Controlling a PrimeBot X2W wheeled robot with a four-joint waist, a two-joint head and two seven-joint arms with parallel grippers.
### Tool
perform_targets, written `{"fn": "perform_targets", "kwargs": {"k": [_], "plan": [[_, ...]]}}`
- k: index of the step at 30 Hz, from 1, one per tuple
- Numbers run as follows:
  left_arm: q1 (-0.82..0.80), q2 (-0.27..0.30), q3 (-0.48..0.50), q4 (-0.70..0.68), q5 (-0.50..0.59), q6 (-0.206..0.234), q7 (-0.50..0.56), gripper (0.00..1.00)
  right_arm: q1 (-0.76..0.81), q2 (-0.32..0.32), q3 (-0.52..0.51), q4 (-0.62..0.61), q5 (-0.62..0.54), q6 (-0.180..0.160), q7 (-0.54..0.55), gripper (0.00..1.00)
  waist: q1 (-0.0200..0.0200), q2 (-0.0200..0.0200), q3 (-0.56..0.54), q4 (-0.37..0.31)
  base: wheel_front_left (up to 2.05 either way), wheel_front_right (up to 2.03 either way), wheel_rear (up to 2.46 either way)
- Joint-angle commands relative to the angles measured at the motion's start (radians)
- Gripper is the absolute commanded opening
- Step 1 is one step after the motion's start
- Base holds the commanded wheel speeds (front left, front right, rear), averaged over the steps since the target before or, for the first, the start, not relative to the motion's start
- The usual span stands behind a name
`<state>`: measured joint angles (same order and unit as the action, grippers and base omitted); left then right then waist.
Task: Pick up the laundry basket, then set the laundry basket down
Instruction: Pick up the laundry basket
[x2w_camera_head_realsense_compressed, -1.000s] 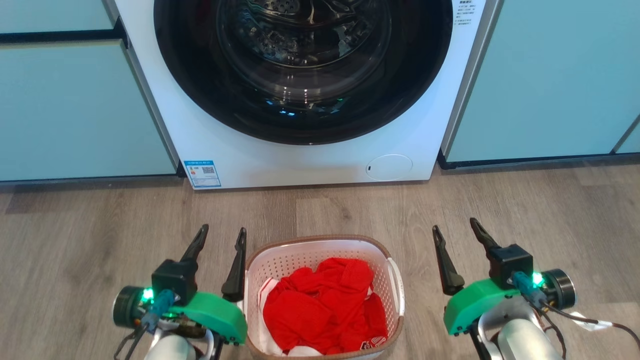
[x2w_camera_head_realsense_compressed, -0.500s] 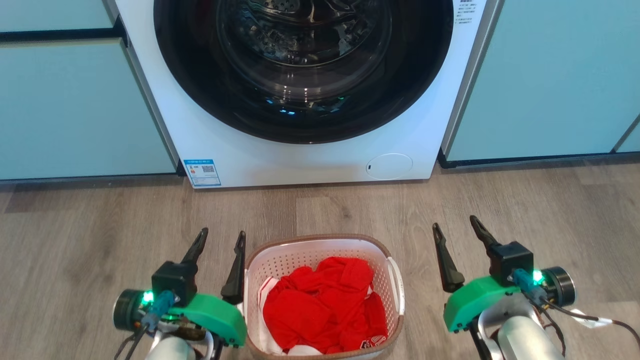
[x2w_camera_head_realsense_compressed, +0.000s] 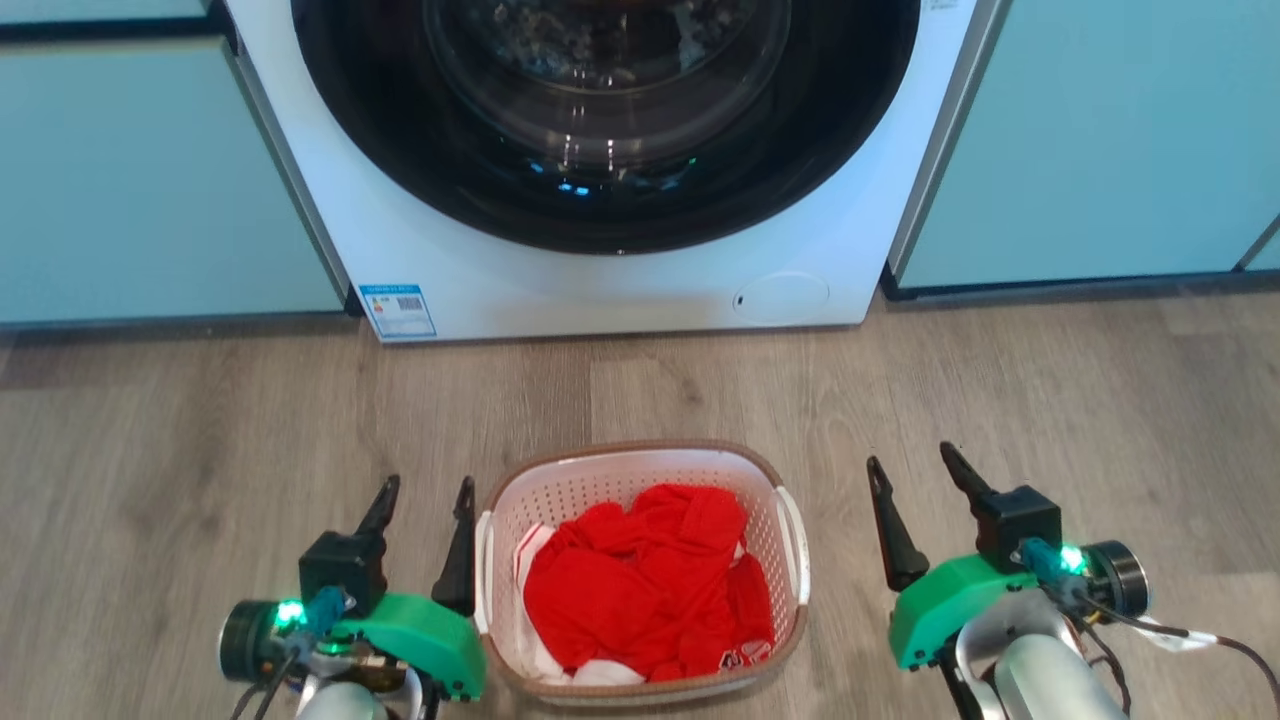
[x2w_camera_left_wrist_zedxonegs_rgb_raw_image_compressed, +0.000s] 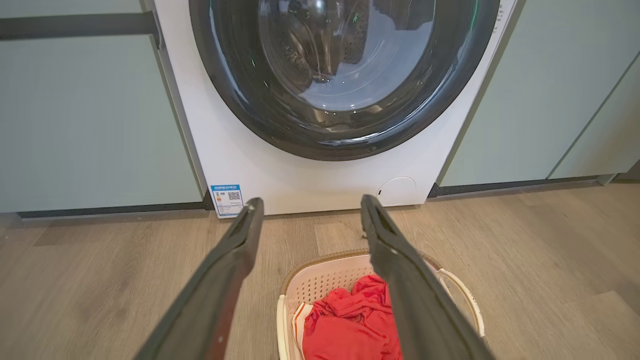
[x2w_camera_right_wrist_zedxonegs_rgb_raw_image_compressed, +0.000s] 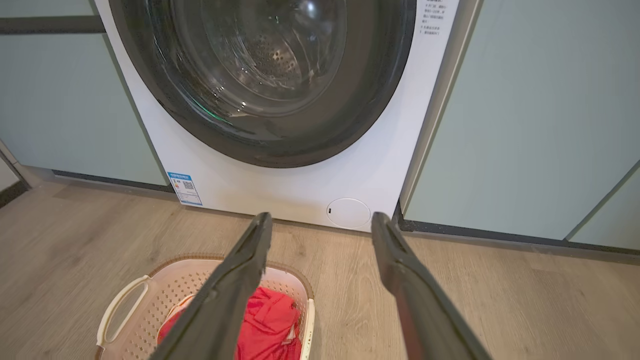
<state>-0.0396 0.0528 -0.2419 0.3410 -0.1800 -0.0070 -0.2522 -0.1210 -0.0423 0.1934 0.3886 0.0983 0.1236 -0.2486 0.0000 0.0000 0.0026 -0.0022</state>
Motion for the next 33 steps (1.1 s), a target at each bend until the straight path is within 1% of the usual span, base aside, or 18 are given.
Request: {"fn": "perform_targets", "kwargs": {"k": [1,4,10,15,16,21,25,28,30,33], "plan": [[-0.052,-0.003,0.044,-0.015,0.006,0.014,-0.01,1.0,-0.062,-0.008,0.018,-0.01,0.01,0.007,-0.013,1.0,0.0,0.0,0.024,0.002,0.0,0.0,0.0],[-0.082,-0.003,0.044,0.043,0.004,0.012,-0.01,1.0,-0.089,-0.008,0.016,0.02,0.012,0.007,-0.013,1.0,0.0,0.0,0.086,0.008,0.0,0.0,0.0],[-0.182,-0.003,0.051,0.194,-0.016,-0.017,-0.01,1.0,-0.166,-0.008,0.019,0.093,0.027,0.007,-0.013,1.0,0.0,0.0,0.209,0.012,0.0,0.0,0.0],[-0.282,-0.003,0.068,0.308,-0.011,-0.058,-0.01,1.0,-0.261,-0.008,0.034,0.243,0.048,0.007,-0.013,1.0,0.0,0.0,0.322,0.011,0.0,0.0,0.0],[-0.324,-0.002,0.078,0.339,-0.003,-0.069,-0.01,1.0,-0.309,-0.008,0.04,0.305,0.064,0.007,-0.013,1.0,0.0,0.0,0.366,0.011,0.0,0.0,0.0],[-0.421,-0.002,0.091,0.463,-0.006,-0.098,-0.01,1.0,-0.422,-0.008,0.072,0.428,0.083,0.007,-0.013,1.0,0.0,0.0,0.471,0.017,0.0,0.0,0.0],[-0.487,-0.002,0.083,0.544,-0.004,-0.109,-0.01,1.0,-0.479,-0.008,0.082,0.487,0.101,0.007,-0.013,1.0,0.0,0.0,0.531,0.025,0.0,0.0,0.0],[-0.548,-0.002,0.079,0.634,-0.016,-0.116,-0.01,1.0,-0.532,-0.008,0.101,0.551,0.115,0.007,-0.013,1.0,0.0,0.0,0.583,0.03,0.0,0.0,0.0],[-0.587,-0.002,0.067,0.718,-0.036,-0.12,-0.01,1.0,-0.564,-0.008,0.124,0.59,0.126,0.007,-0.006,1.0,0.0,0.0,0.613,0.032,0.0,0.0,0.0],[-0.649,-0.002,0.029,0.799,-0.044,-0.123,-0.01,1.0,-0.604,-0.008,0.153,0.632,0.182,0.007,0.017,1.0,0.0,0.0,0.653,0.037,0.0,0.0,0.0]]}}
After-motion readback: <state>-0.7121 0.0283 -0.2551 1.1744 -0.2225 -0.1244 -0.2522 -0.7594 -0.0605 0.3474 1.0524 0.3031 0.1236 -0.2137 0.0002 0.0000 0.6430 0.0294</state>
